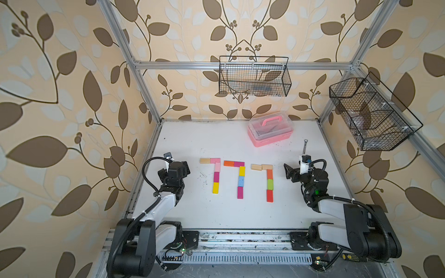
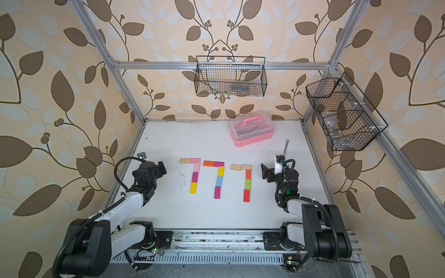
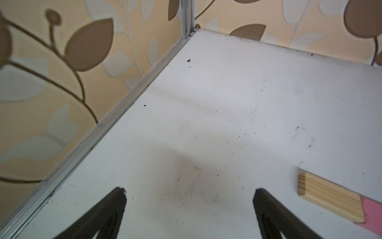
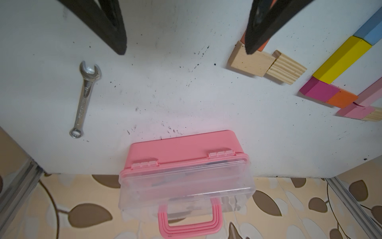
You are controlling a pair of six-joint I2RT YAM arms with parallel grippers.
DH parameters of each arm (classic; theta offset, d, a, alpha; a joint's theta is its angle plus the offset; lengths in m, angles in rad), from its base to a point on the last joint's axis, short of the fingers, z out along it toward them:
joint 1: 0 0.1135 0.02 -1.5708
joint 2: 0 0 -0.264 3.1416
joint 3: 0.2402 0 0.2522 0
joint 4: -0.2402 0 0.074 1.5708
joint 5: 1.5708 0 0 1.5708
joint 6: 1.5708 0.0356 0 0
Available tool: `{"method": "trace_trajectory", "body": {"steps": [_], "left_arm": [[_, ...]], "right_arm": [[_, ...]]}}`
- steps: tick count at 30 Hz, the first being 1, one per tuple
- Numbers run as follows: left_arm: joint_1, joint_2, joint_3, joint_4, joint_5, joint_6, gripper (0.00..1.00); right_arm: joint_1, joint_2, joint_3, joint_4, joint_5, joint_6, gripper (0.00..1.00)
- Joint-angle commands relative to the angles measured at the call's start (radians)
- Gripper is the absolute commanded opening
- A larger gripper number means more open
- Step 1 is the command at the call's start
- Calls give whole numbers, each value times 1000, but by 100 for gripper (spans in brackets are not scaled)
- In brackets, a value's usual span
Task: Assemble the number 7 with building blocks
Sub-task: Reset both arms
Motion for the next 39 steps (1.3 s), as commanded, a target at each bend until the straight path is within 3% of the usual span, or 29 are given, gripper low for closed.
{"method": "trace_trajectory", "body": {"steps": [1, 4, 7, 10, 13, 17, 39], "left_arm": [[4, 124, 10, 277, 54, 96, 99], [5, 199, 17, 334, 139, 96, 99], [4, 305, -33, 501, 199, 125, 99], [4, 311, -13, 473, 236, 144, 99], [9, 324, 31, 413, 122, 88, 99], [32, 335, 58, 361, 130, 59, 99], [31, 324, 47, 370, 130, 62, 99]], "right_arm": [[24, 55, -57, 246, 59, -55, 90], [36, 40, -42, 194, 87, -61, 90], [27, 49, -25, 171, 103, -44, 91], [20, 63, 19, 107, 105, -32, 92], [12, 71, 38, 81, 159, 0, 99], [30, 73, 52, 56, 243, 12, 100], [33, 65, 45, 63, 247, 11, 100]]}}
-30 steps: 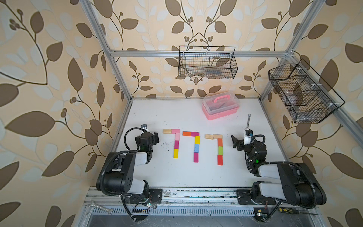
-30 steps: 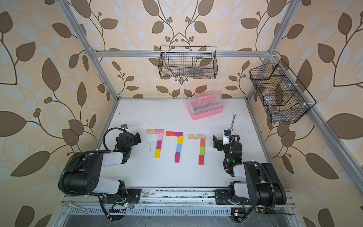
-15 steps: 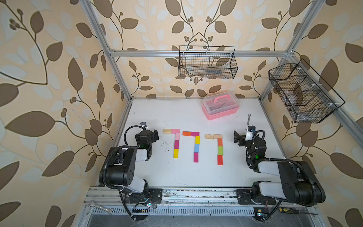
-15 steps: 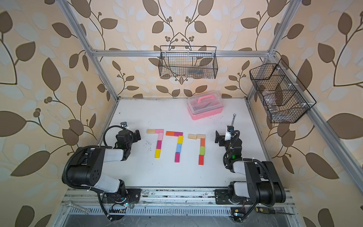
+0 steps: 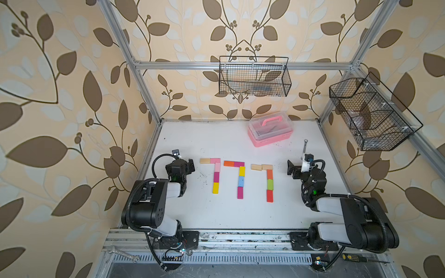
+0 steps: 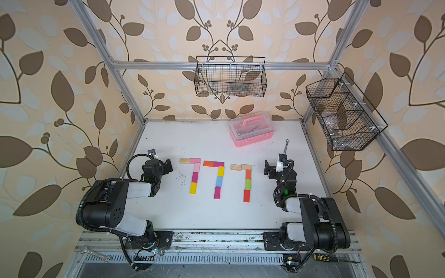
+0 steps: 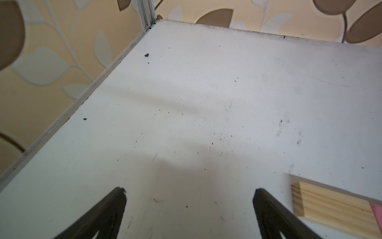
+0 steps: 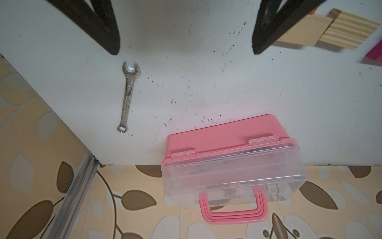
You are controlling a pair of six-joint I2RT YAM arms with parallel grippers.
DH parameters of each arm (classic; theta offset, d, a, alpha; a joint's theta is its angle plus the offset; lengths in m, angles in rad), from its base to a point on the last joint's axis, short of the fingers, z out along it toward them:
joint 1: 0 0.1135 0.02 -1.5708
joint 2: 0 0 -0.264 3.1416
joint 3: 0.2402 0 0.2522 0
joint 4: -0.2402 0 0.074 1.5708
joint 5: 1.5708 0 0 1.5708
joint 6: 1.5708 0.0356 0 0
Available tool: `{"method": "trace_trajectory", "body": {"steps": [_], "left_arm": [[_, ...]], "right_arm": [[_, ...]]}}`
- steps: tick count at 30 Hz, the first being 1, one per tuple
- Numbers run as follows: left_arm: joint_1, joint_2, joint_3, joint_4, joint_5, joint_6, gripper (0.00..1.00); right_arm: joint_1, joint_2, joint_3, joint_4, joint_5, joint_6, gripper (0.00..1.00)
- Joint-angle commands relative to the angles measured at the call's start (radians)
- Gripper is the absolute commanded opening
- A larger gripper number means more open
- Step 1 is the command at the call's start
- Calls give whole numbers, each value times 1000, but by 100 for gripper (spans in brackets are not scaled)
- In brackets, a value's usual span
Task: Assemble the number 7 with building blocks
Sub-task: Reset both arms
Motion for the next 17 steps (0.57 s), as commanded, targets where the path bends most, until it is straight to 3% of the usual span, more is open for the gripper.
{"method": "trace_trajectory", "body": {"steps": [1, 17], "left_arm": [[1, -9, 9, 21, -22, -6, 99], [2, -7, 13, 14, -19, -5, 99]], "right_arm": [[4, 3, 10, 6, 10, -4, 100], [4, 4, 11, 6, 10, -3, 100]]}}
